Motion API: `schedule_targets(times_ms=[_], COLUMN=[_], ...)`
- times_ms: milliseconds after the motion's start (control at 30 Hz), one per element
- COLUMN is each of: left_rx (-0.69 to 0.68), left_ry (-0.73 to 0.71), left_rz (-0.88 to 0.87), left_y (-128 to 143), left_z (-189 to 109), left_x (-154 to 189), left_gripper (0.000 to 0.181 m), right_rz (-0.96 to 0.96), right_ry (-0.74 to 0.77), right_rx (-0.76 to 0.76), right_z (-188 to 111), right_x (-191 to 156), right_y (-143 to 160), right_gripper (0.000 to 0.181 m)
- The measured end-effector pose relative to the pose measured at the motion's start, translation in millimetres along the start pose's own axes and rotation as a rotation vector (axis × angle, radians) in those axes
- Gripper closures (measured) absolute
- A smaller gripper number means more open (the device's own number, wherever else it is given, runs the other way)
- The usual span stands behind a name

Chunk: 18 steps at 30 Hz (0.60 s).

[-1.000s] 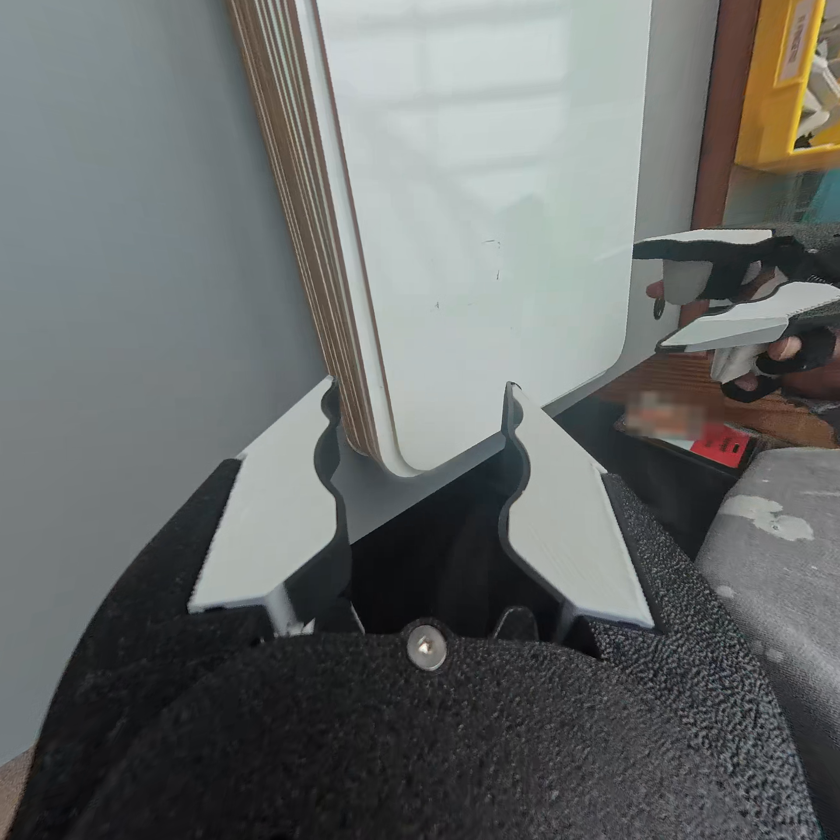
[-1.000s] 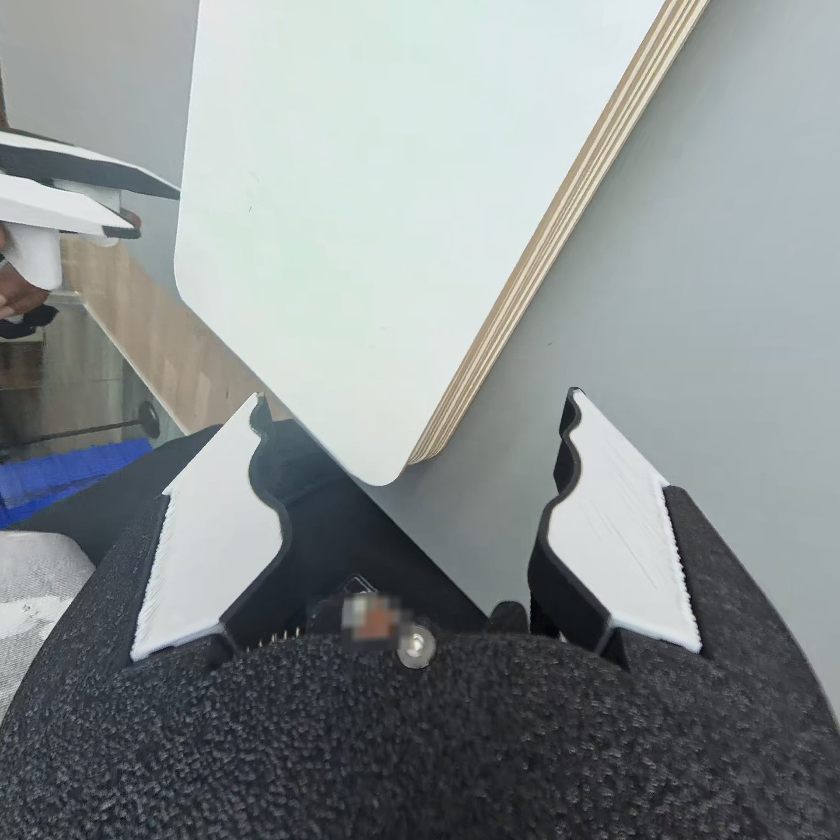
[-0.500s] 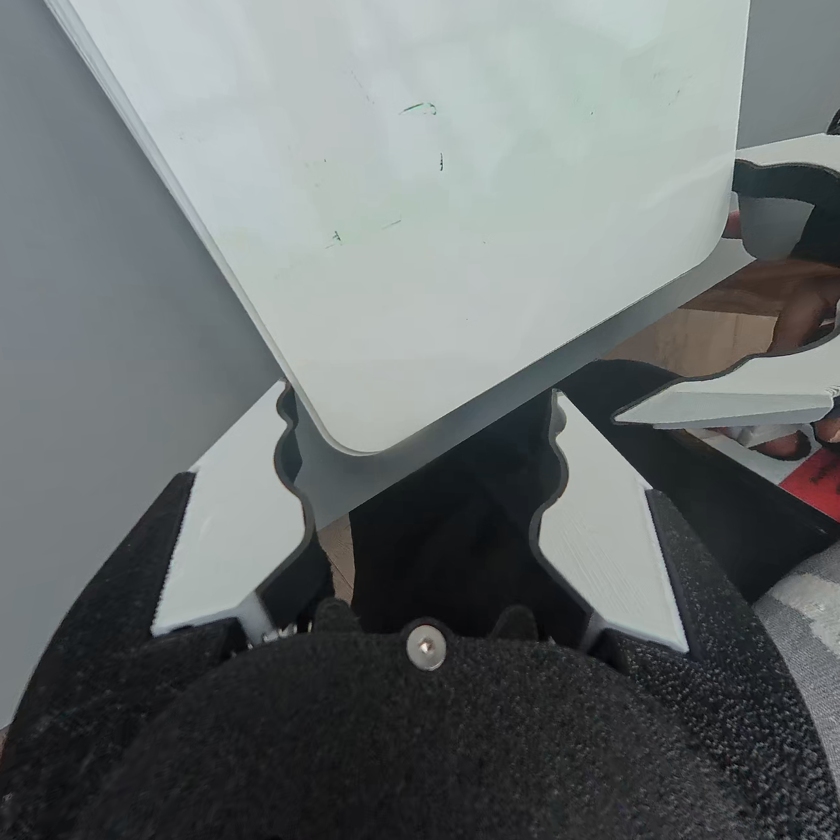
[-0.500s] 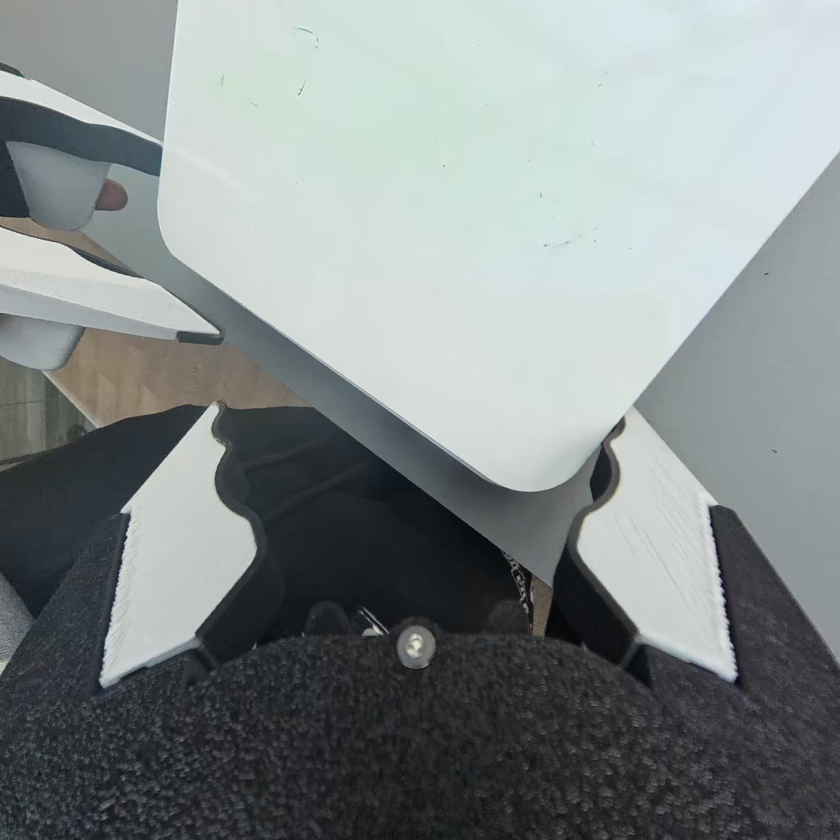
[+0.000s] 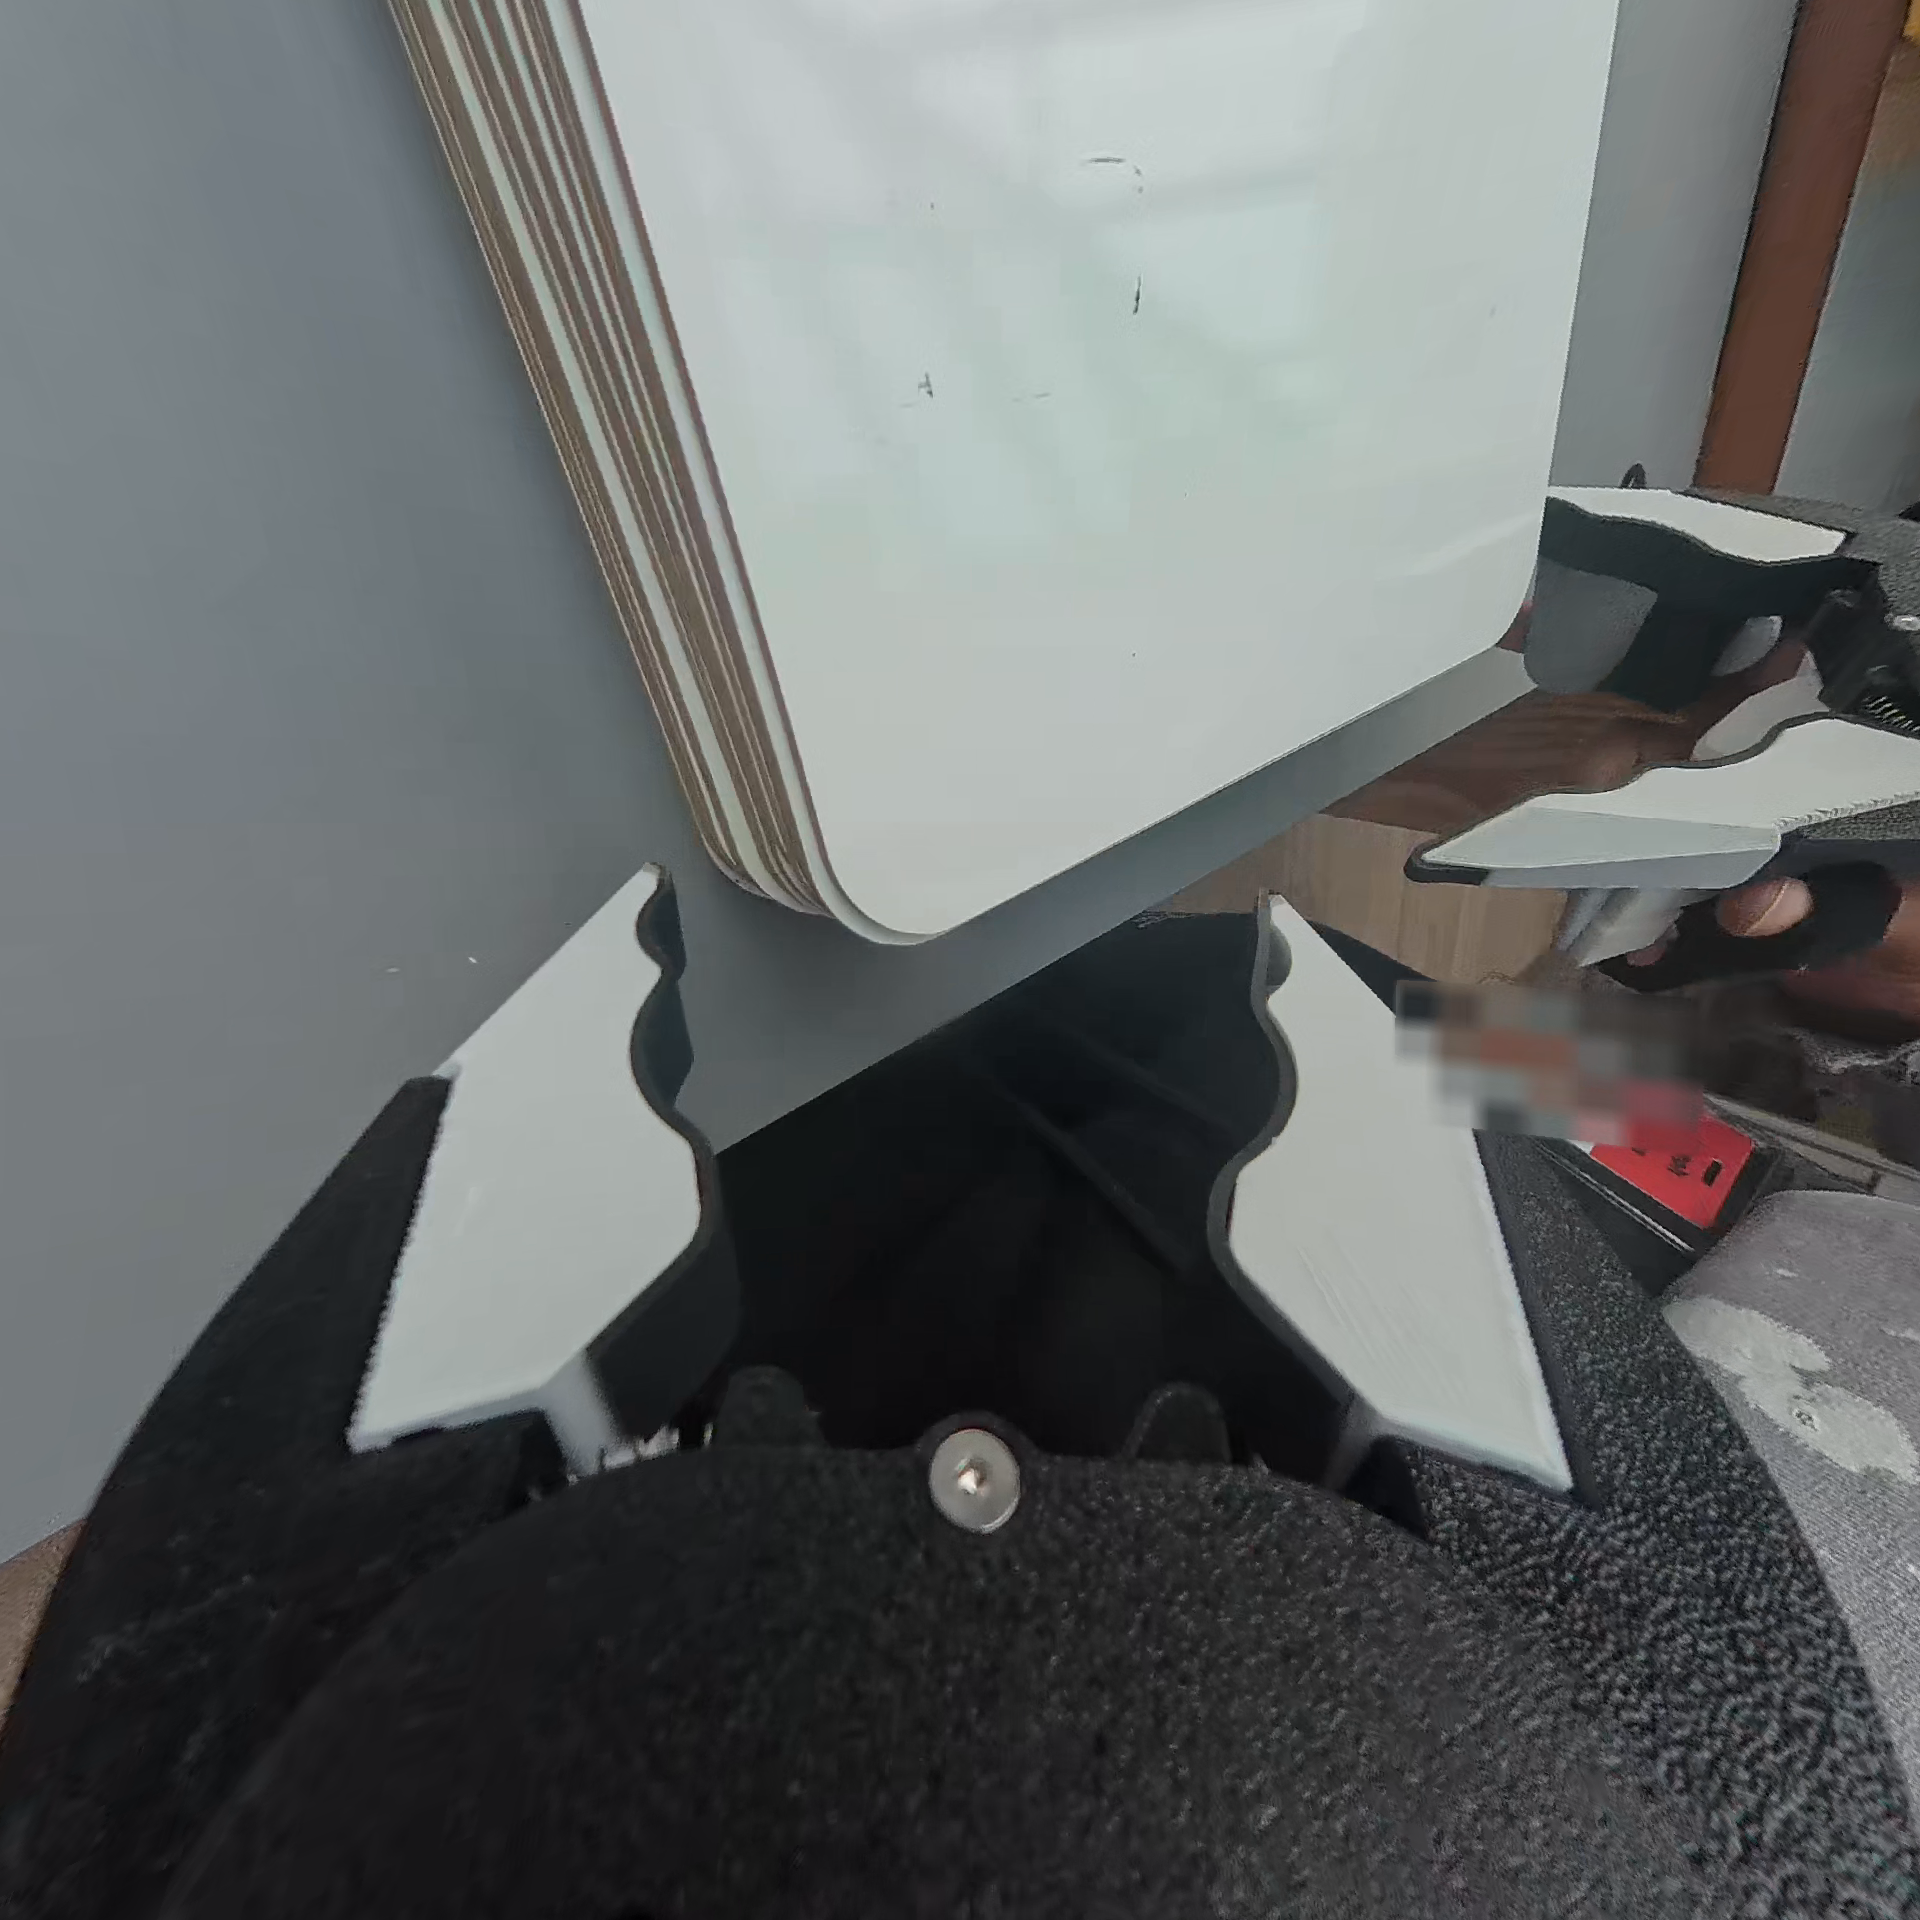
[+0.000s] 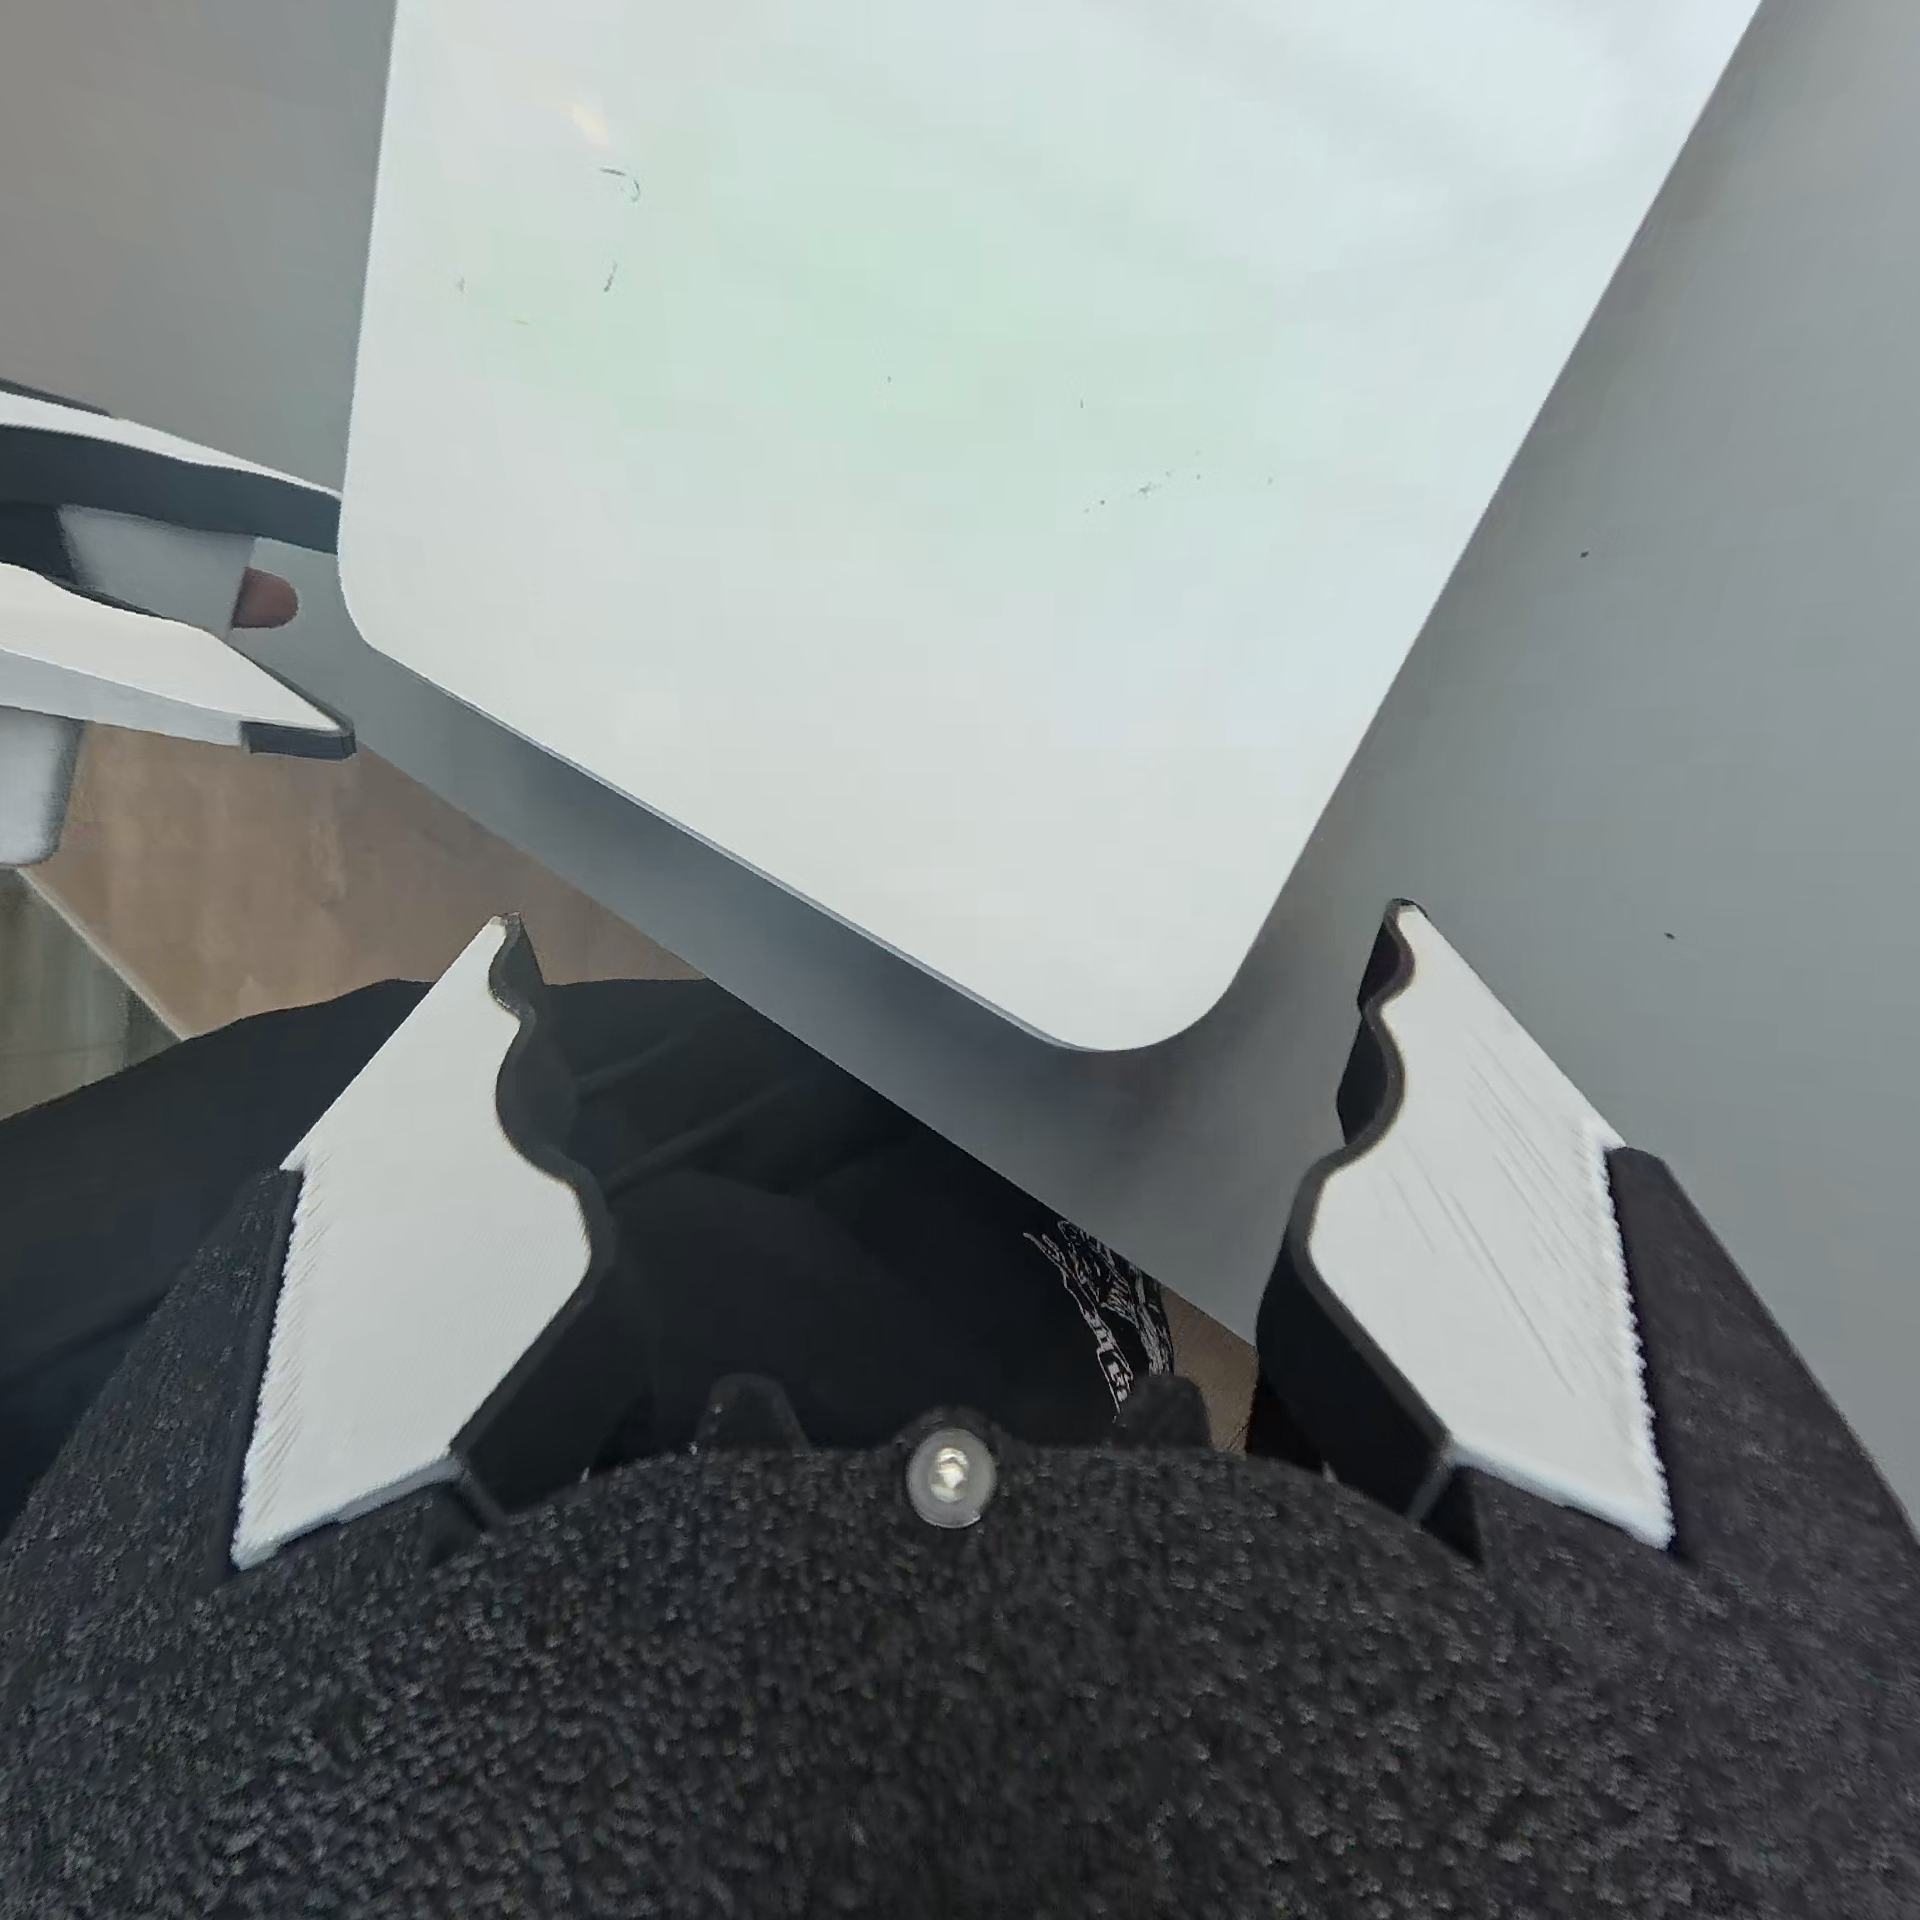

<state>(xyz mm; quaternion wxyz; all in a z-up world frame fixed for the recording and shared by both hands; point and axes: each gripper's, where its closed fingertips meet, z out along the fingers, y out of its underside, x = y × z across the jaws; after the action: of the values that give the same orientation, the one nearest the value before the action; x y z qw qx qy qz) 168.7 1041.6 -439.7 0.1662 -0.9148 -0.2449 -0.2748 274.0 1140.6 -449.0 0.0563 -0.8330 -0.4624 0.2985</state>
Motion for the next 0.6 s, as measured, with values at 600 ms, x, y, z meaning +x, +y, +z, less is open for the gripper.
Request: schedule_targets(times_ms=[600], left_rx=[-0.073], left_ry=[-0.155], left_rz=[0.081], left_y=[12], left_z=[34], left_x=[8], left_gripper=[0.046], right_rz=[-0.064], right_ry=[-0.006], right_rx=[-0.014], right_z=[20], right_x=[-16], right_y=[10], right_gripper=[0.024])
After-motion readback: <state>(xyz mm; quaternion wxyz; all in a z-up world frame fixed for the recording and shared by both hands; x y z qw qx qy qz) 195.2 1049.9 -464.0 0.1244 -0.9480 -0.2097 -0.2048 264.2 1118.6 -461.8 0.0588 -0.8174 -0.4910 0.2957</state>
